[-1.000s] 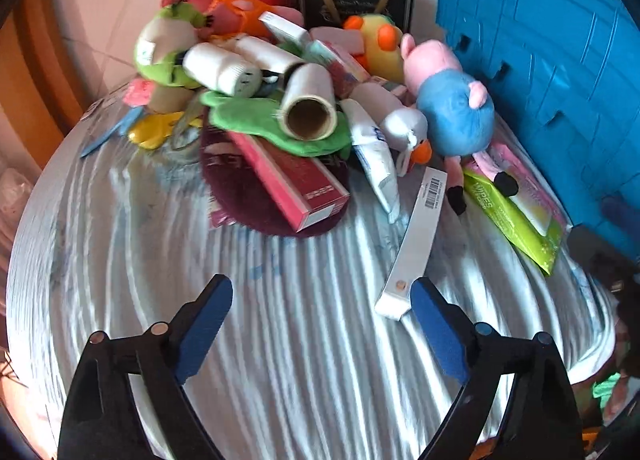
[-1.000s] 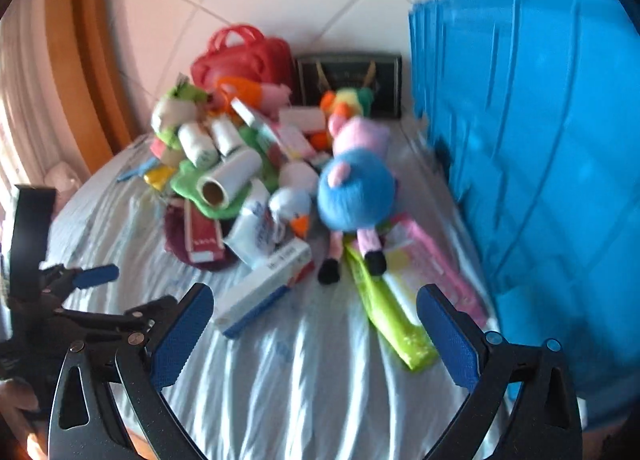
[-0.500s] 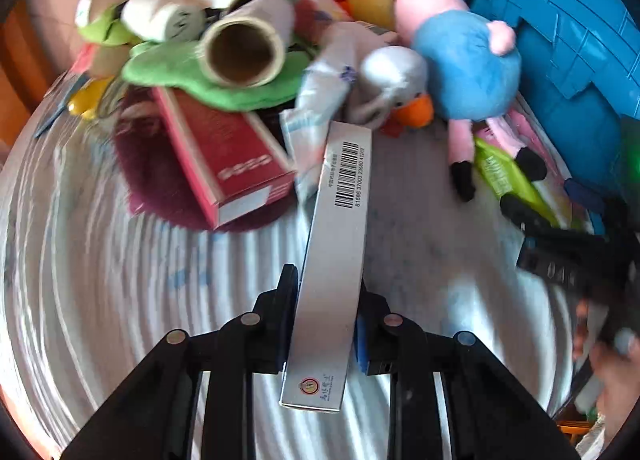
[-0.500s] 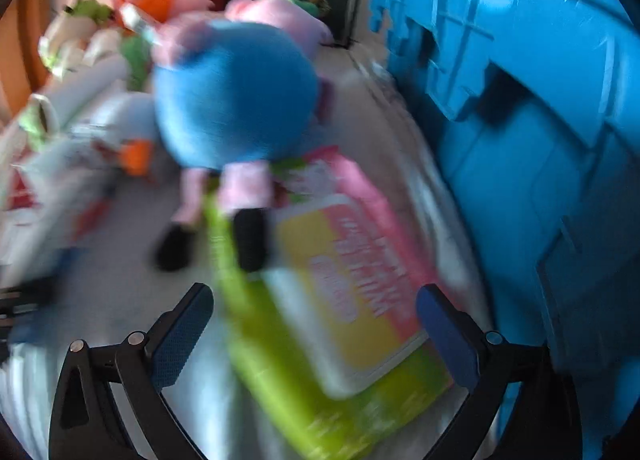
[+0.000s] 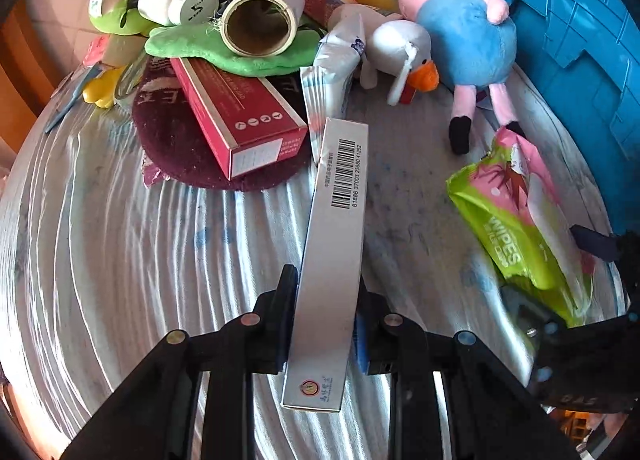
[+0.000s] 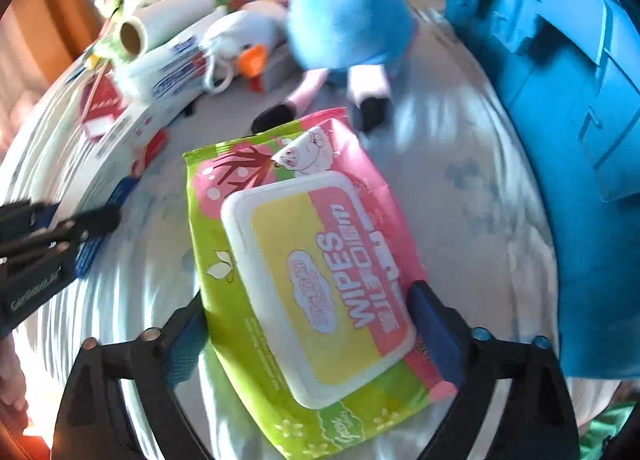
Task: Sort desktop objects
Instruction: 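Grasp the white barcode box with left tool while right tool grasps green WIPES pack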
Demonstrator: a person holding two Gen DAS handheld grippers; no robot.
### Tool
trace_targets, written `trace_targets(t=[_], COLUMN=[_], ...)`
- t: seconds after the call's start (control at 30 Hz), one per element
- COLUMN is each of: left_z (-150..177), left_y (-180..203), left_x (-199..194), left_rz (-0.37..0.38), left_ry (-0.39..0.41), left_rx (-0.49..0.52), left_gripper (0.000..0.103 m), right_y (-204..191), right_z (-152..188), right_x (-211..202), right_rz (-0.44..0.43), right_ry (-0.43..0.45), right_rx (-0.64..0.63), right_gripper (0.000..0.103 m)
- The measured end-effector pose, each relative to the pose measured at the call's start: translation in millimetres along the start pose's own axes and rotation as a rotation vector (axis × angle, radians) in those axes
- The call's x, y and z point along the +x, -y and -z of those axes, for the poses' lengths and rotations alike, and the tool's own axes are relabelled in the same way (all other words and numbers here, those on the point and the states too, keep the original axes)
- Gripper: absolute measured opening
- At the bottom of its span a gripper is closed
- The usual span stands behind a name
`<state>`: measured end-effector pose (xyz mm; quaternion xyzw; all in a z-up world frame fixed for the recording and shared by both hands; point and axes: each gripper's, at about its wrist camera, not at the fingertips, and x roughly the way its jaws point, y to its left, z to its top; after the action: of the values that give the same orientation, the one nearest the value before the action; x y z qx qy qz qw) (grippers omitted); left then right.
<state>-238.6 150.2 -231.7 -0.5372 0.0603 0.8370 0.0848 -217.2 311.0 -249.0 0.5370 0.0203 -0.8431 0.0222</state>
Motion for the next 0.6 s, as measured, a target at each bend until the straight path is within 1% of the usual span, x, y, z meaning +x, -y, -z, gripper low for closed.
trace_targets(t=[0.07,0.1,0.17,0.2,0.27,0.4,0.5,0.53,0.6], left_z=[4,7,13,16,19,23,10,6,5], left_y=[1,0,-3,-5,-9,-20,-18,-25,-26], left_x=[-6,-10,-23,-30,-49,-89,-117,-117,-137], left_rz=[-0.002,0.0,0.009,0.011,0.006,0.001,-0.006,-0.006,0.004], left_ry=[-0.002,0.0,0.01,0.02,0.047,0.135,0.21,0.227,0.271], left_rx=[0.002,0.002,-0.003,-0.006,-0.011,-0.011,-0.01,-0.011,0.0], left_gripper=[0.024,0.023,0.023,0.023,0.023,0.023,0.023,0.023,0.023], right_y=[-3,-2,-3,-3,-4,-13,-23,-27,-32], right_z=[-1,-3,-6,-7,-7,-9,-8,-6,0], right_x=[5,5,-5,-13,-33,-76,-110,-125,-150], right_rz=[0.037,0.035,0.058,0.047,0.022,0.015,0.009,0.02,0.026], right_ry=[-0.001,0.0,0.012,0.022,0.048,0.132,0.21,0.248,0.304], right_rx=[-0.014,-0.005,-0.001,0.002,0.015,0.006,0.007,0.006,0.007], right_gripper=[0.103,0.094,0.074,0.068,0.059,0.058,0.058,0.058,0.058])
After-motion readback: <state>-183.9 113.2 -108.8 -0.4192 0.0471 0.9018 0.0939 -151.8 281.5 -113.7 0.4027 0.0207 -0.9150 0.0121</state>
